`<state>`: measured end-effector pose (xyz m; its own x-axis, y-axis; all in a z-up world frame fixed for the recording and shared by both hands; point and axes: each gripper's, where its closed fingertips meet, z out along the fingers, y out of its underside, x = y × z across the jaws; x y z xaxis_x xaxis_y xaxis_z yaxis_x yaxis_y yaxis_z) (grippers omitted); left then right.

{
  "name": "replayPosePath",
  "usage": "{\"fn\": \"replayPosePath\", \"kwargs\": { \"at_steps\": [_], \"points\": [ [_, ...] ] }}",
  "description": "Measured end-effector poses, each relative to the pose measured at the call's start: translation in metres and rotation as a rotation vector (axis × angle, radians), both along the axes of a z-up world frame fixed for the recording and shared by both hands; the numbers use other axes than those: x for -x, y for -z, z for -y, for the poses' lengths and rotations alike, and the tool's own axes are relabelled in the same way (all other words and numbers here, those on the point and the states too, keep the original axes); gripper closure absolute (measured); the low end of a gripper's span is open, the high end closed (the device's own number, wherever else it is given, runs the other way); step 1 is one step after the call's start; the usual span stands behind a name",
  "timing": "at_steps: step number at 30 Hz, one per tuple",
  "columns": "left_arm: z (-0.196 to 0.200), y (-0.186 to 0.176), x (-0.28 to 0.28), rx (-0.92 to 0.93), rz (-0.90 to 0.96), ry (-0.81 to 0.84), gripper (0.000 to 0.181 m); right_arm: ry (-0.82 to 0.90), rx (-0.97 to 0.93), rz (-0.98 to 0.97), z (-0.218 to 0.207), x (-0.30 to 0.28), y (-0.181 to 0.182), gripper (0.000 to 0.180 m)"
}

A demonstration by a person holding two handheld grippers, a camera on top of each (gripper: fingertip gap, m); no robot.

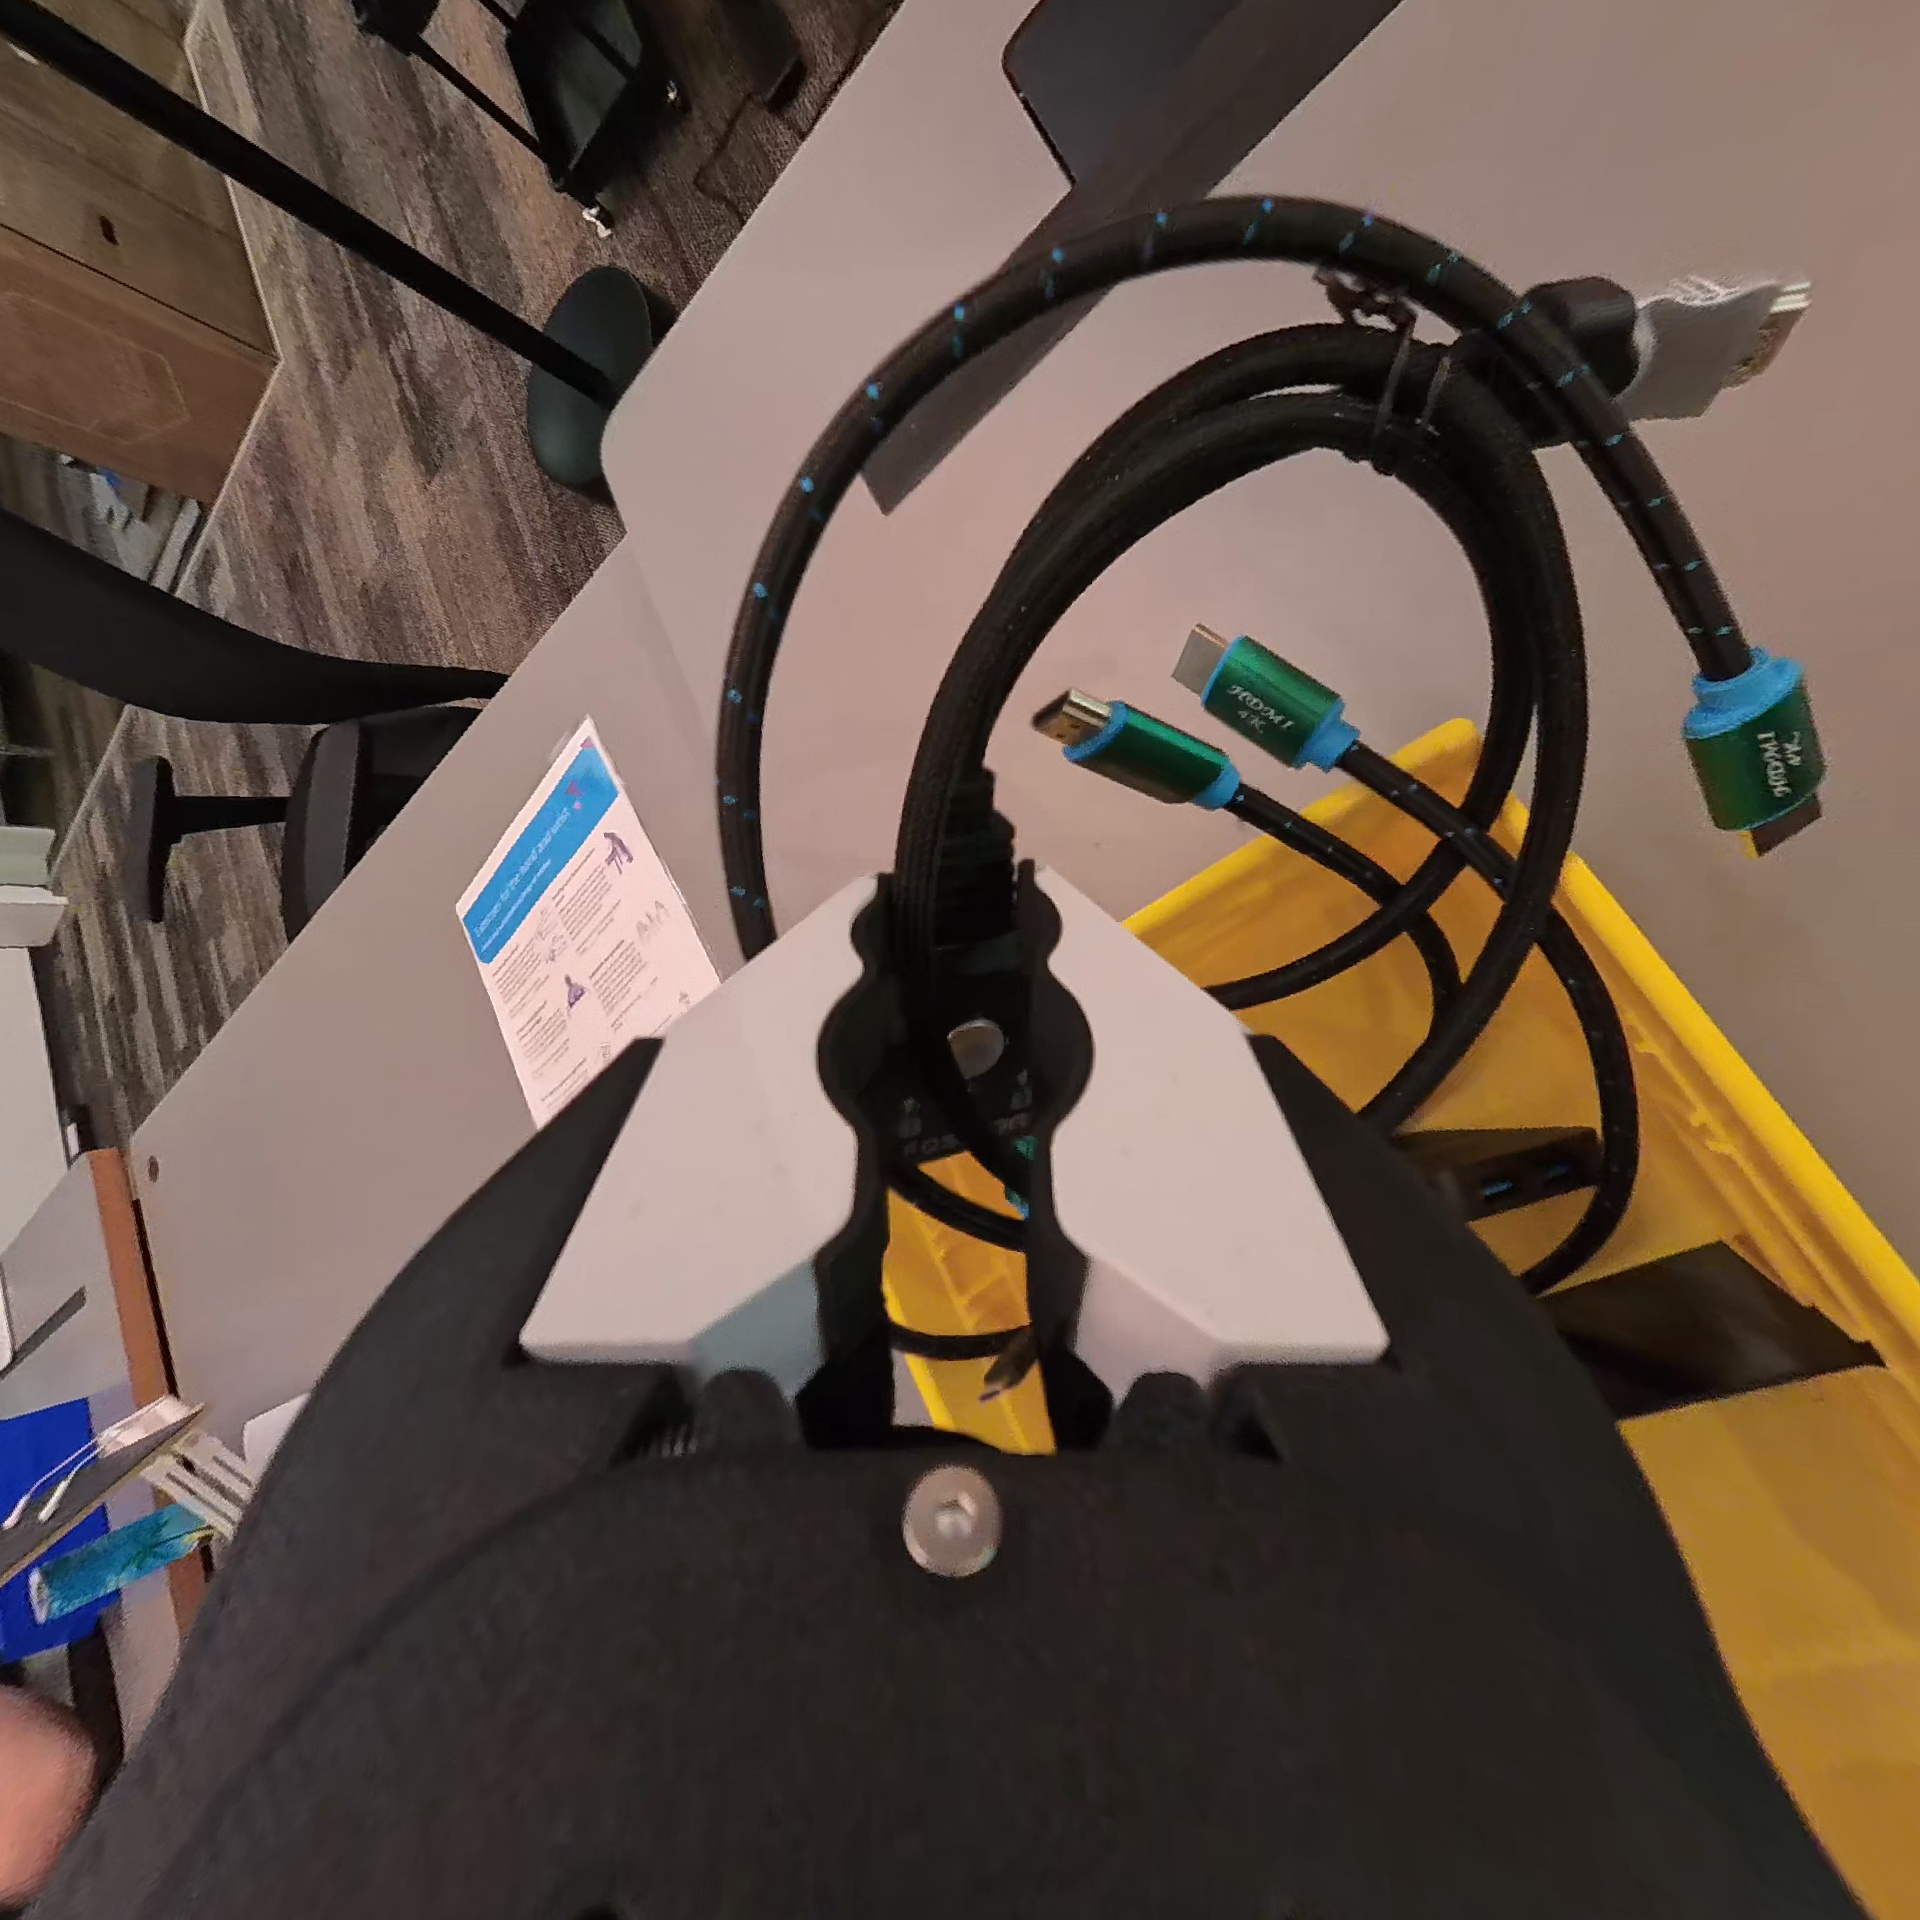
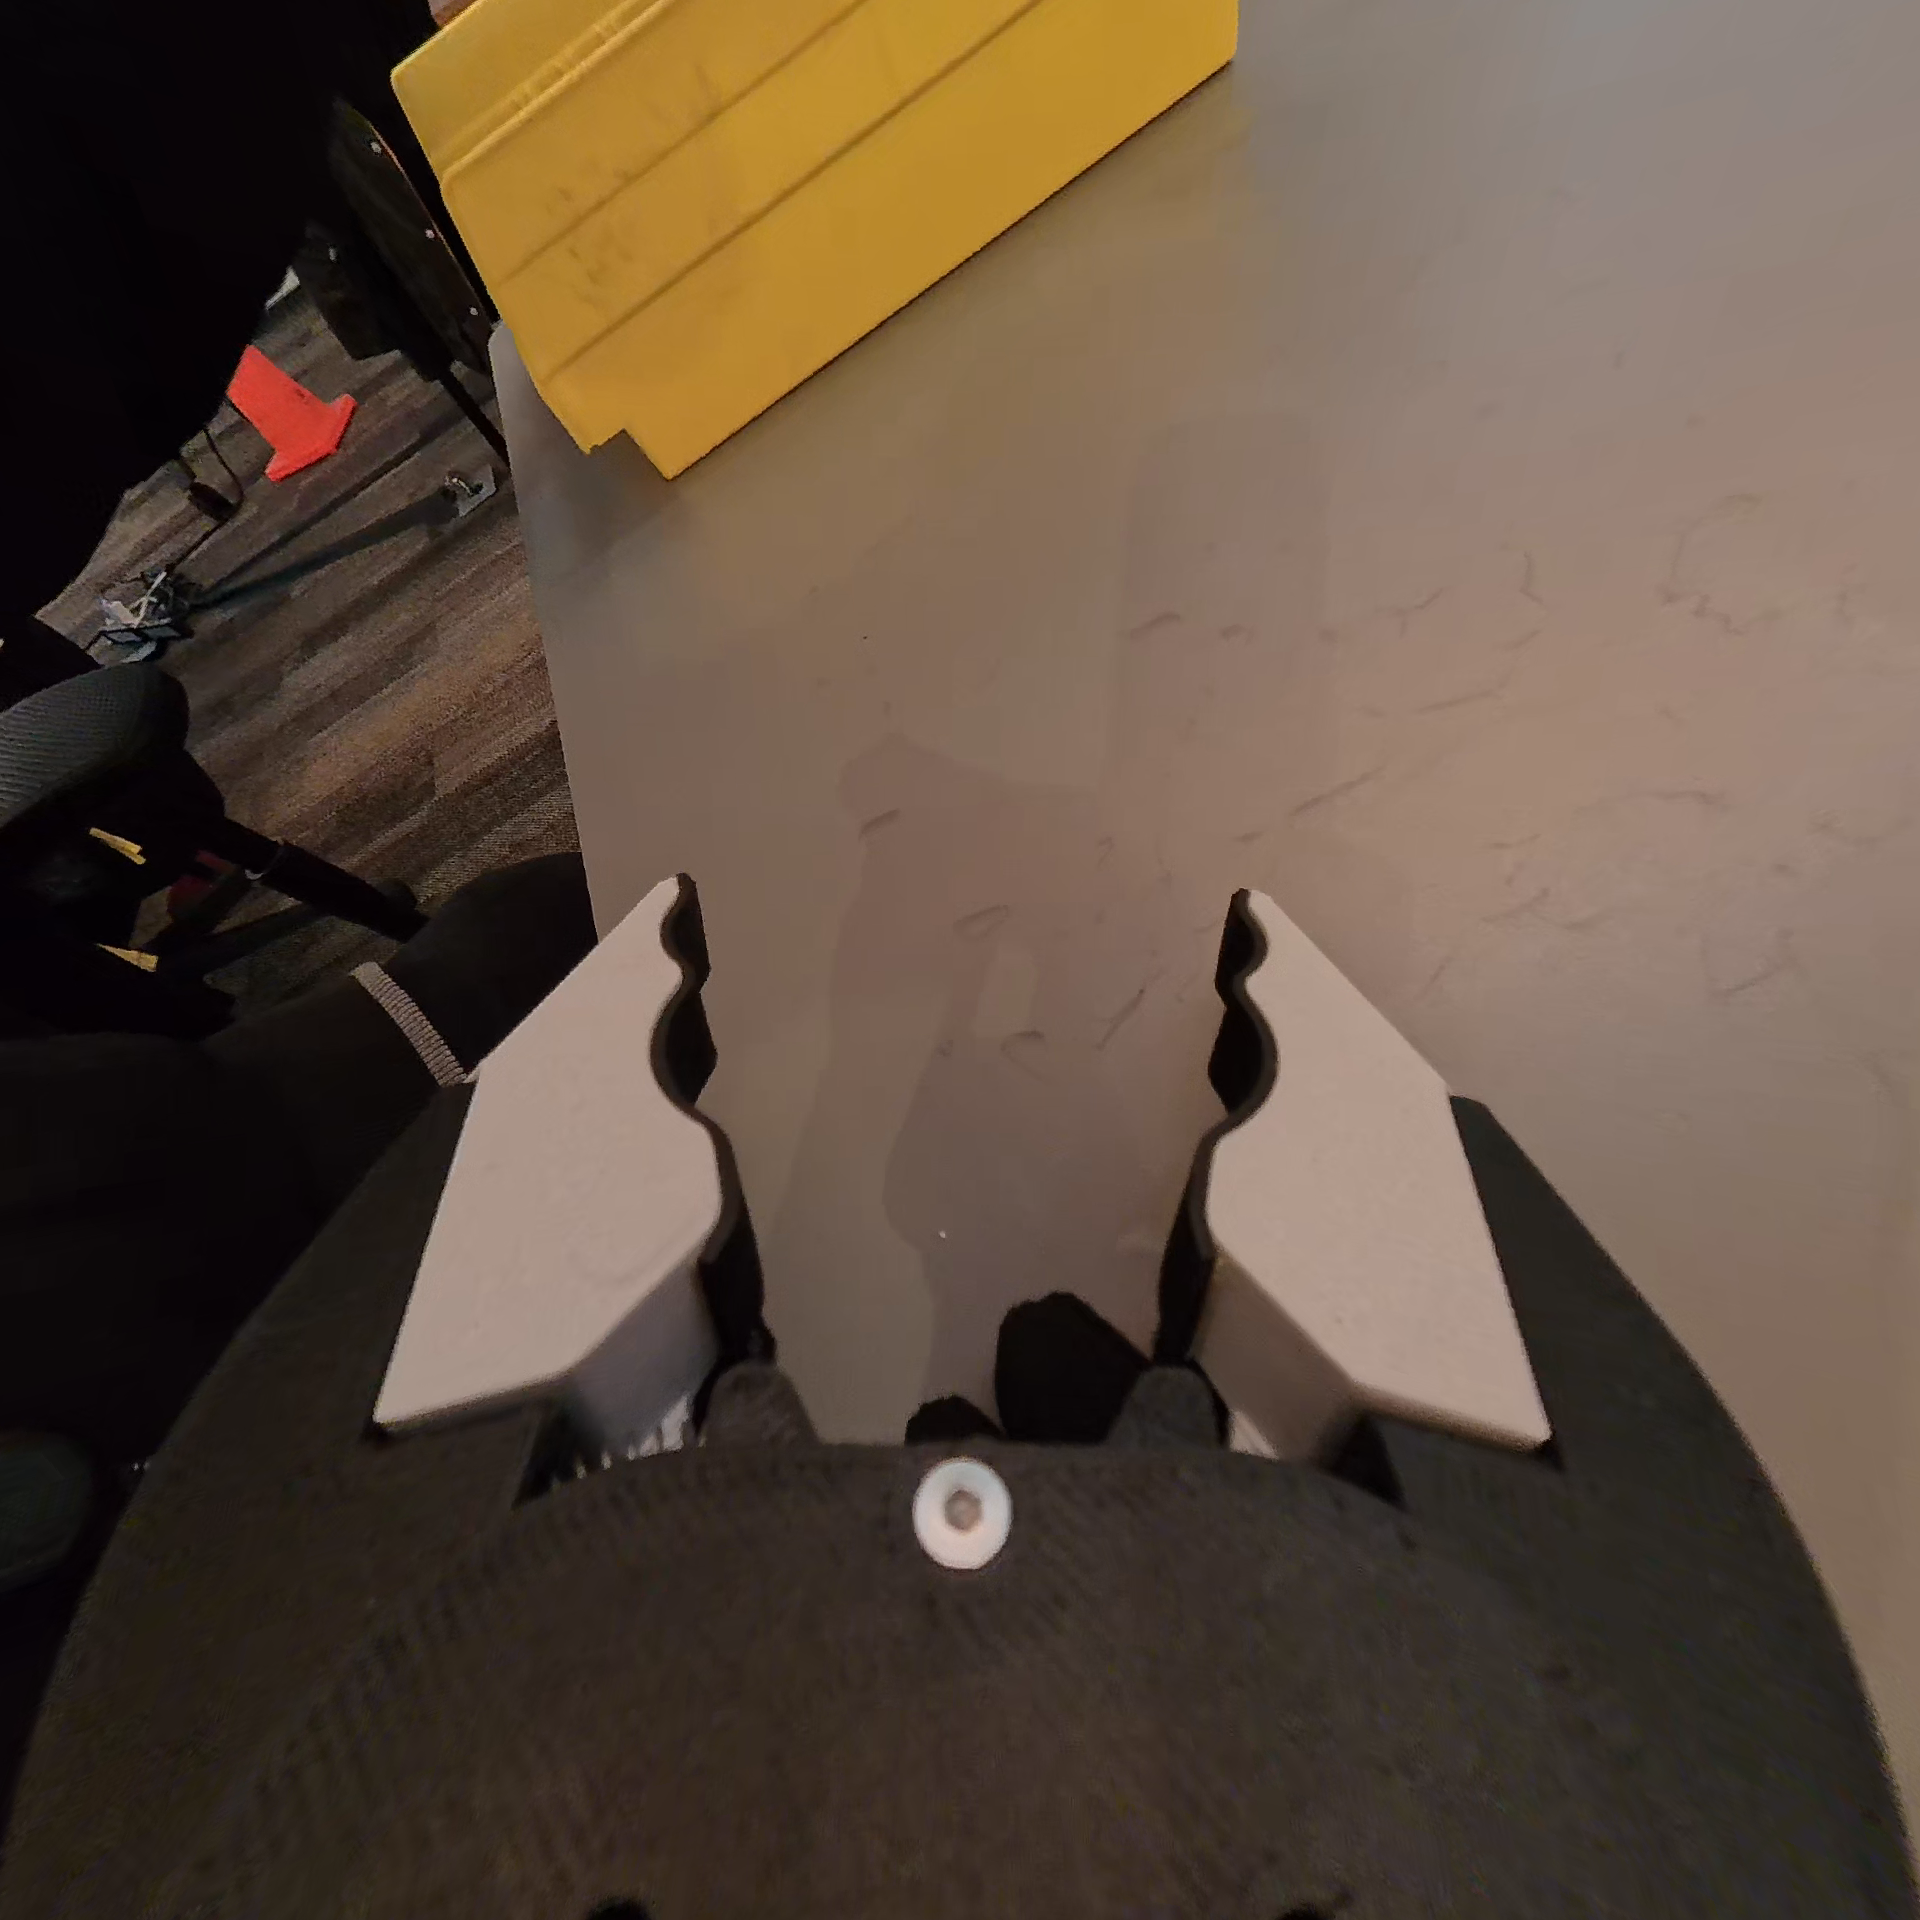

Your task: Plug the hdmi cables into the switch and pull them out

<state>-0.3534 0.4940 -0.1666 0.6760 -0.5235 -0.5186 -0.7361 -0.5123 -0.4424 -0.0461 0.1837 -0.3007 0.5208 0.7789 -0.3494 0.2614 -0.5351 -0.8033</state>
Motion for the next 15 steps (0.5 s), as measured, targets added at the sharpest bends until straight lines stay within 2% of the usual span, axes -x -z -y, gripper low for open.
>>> {"fn": "replayPosePath", "kwargs": {
  "at_steps": [3,5,12,15],
  "points": [
    [0.002,-0.018,0.002,-0.053,0.005,0.006,0.161,0.001,0.0,0.0,0.0,0.0,0.0,0.083],
    [0.004,-0.031,0.006,-0.09,0.004,0.011,0.181,0.001,0.0,0.001,0.0,0.0,0.0,0.083],
    [0.006,-0.047,0.015,-0.13,0.032,0.006,0.181,0.001,0.002,0.002,0.0,0.0,0.001,0.084],
    [0.004,-0.049,0.014,-0.129,0.098,0.0,0.149,0.0,0.004,0.002,0.0,0.0,0.001,0.084]
  ]
}}
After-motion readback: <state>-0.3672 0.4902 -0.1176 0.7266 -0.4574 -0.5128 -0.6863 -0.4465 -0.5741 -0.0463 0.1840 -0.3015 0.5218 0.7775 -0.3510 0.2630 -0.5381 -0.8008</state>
